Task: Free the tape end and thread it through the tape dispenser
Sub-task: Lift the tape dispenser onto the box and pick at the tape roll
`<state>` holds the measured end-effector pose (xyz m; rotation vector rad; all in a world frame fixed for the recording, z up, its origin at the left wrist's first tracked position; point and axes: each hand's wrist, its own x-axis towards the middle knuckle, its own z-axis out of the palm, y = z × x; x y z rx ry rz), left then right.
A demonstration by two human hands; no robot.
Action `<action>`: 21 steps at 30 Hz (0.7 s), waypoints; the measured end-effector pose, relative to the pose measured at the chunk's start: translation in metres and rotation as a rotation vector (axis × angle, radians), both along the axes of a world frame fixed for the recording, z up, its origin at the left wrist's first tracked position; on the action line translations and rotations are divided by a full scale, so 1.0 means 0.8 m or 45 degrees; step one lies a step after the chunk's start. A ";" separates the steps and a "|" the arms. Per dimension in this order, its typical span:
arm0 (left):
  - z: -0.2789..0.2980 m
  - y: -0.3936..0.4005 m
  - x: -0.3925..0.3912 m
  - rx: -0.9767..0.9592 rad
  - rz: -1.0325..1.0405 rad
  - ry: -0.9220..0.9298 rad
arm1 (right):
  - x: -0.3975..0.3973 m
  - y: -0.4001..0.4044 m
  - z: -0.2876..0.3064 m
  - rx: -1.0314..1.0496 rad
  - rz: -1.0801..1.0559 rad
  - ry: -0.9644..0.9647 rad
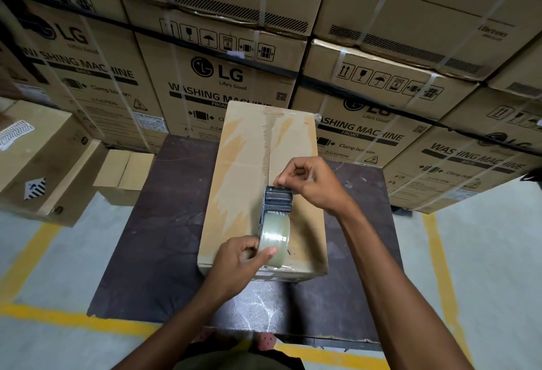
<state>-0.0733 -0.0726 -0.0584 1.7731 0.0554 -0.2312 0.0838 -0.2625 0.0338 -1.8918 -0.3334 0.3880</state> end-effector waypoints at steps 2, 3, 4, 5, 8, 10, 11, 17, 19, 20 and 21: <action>0.012 0.000 0.009 -0.019 0.006 0.002 | 0.004 0.003 0.005 -0.026 -0.006 -0.005; 0.019 -0.001 0.013 -0.032 0.043 0.010 | 0.005 0.006 0.006 -0.041 -0.017 -0.003; 0.024 -0.003 0.017 -0.044 0.105 0.023 | 0.006 0.009 0.008 -0.059 -0.019 -0.002; 0.027 -0.005 0.020 -0.050 0.162 0.040 | 0.007 0.011 0.010 -0.074 -0.016 -0.008; 0.020 -0.012 0.026 -0.003 0.232 0.078 | 0.009 0.015 0.011 -0.129 -0.031 -0.039; 0.015 -0.011 0.028 0.005 0.228 0.095 | 0.013 0.013 0.012 -0.189 -0.044 -0.051; 0.014 -0.009 0.029 0.007 0.225 0.091 | 0.015 0.011 0.012 -0.219 -0.049 -0.045; 0.006 -0.014 0.009 -0.053 0.226 -0.012 | 0.017 0.010 0.015 -0.277 -0.023 0.017; 0.003 -0.014 0.003 -0.058 0.228 -0.027 | 0.015 0.011 0.016 -0.260 -0.001 0.037; 0.002 -0.014 0.001 -0.062 0.218 -0.030 | 0.014 0.011 0.016 -0.249 0.012 0.051; 0.002 -0.014 -0.002 -0.073 0.204 -0.033 | 0.013 0.011 0.016 -0.246 0.024 0.061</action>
